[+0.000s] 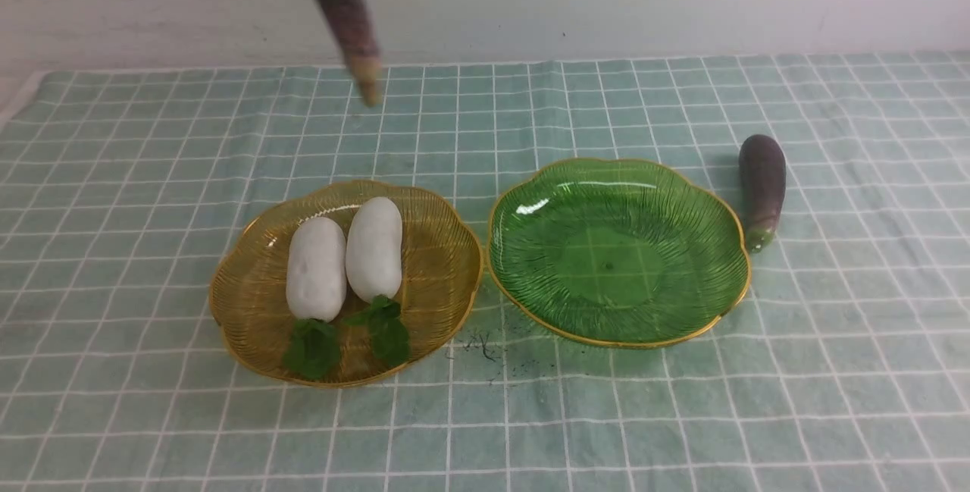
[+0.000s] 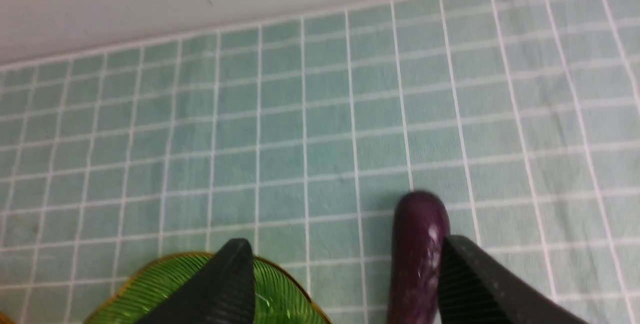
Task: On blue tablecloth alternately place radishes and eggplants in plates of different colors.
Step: 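Place the eggplant on the green plate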
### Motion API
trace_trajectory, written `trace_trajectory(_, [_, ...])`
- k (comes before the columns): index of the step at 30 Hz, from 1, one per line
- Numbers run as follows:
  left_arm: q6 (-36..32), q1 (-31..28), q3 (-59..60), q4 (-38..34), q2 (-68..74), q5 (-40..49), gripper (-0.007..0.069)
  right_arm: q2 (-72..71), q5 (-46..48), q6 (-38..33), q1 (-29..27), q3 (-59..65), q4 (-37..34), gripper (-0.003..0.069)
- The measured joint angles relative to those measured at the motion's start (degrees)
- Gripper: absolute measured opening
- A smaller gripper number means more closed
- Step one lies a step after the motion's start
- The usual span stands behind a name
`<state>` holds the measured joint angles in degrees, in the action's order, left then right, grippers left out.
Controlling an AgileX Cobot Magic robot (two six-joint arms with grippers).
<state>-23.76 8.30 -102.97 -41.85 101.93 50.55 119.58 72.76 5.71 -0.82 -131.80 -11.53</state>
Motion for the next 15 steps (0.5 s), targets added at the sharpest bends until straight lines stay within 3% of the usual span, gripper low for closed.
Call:
trace_trajectory(7, [-2.37, 12.98, 0.05, 2.3, 10.95, -10.35, 0.0356, 5.64, -0.21, -0.14, -0.49, 8.1, -1.9, 0.0449])
trace_trajectory(15, [-3.21, 18.67, 0.05, 2.29, 21.44, -18.01, 0.0356, 15.9, -1.24, -0.39, -0.49, 8.46, -3.52, 0.0449])
